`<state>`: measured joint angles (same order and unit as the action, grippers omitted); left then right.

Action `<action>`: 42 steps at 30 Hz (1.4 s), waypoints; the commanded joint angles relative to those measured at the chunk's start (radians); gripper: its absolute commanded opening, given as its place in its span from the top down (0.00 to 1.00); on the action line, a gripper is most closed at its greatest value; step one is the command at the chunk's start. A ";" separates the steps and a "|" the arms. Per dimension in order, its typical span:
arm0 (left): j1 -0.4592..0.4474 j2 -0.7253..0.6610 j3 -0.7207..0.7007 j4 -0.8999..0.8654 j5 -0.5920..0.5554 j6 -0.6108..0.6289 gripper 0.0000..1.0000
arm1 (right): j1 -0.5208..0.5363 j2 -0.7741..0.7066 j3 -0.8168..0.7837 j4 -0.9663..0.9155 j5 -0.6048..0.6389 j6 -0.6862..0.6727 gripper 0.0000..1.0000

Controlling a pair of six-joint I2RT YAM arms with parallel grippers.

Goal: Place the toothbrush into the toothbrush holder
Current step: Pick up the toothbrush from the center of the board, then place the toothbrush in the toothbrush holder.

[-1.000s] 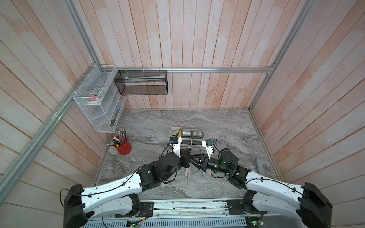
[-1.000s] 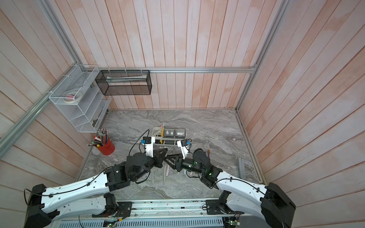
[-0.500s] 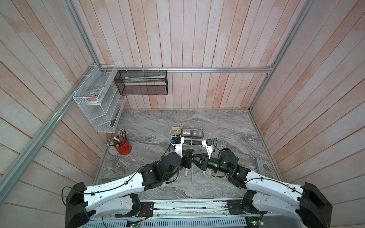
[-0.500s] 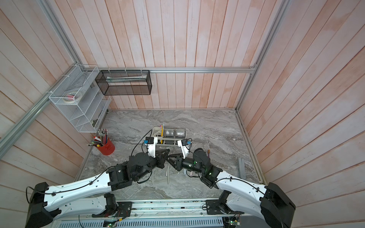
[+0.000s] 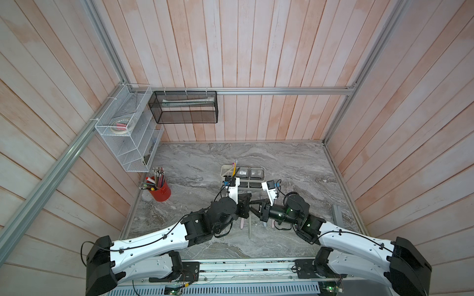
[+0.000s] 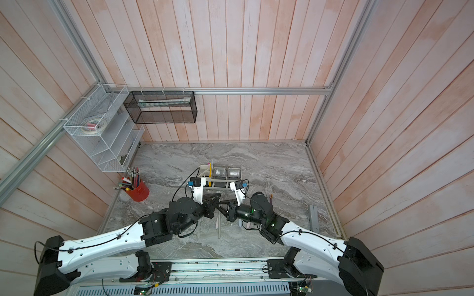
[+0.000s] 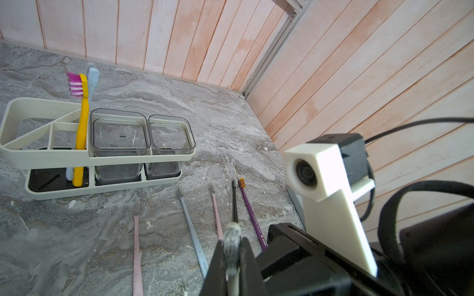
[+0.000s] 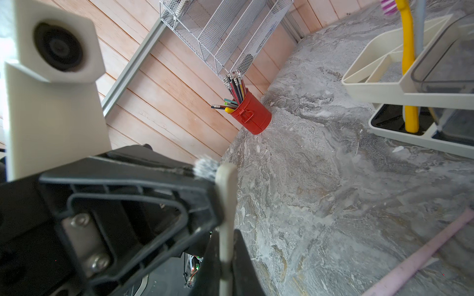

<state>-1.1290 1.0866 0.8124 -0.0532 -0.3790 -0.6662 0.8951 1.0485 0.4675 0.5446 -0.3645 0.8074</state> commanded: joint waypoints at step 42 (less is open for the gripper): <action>0.579 -0.228 -0.110 -0.552 0.170 -0.038 0.00 | -0.079 0.799 0.867 0.014 0.563 -0.733 1.00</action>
<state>-0.5648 0.8562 0.7227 -0.6338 -0.2668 -0.7219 0.8192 1.8149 1.2865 0.4973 0.1413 0.1688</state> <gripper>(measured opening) 0.998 0.089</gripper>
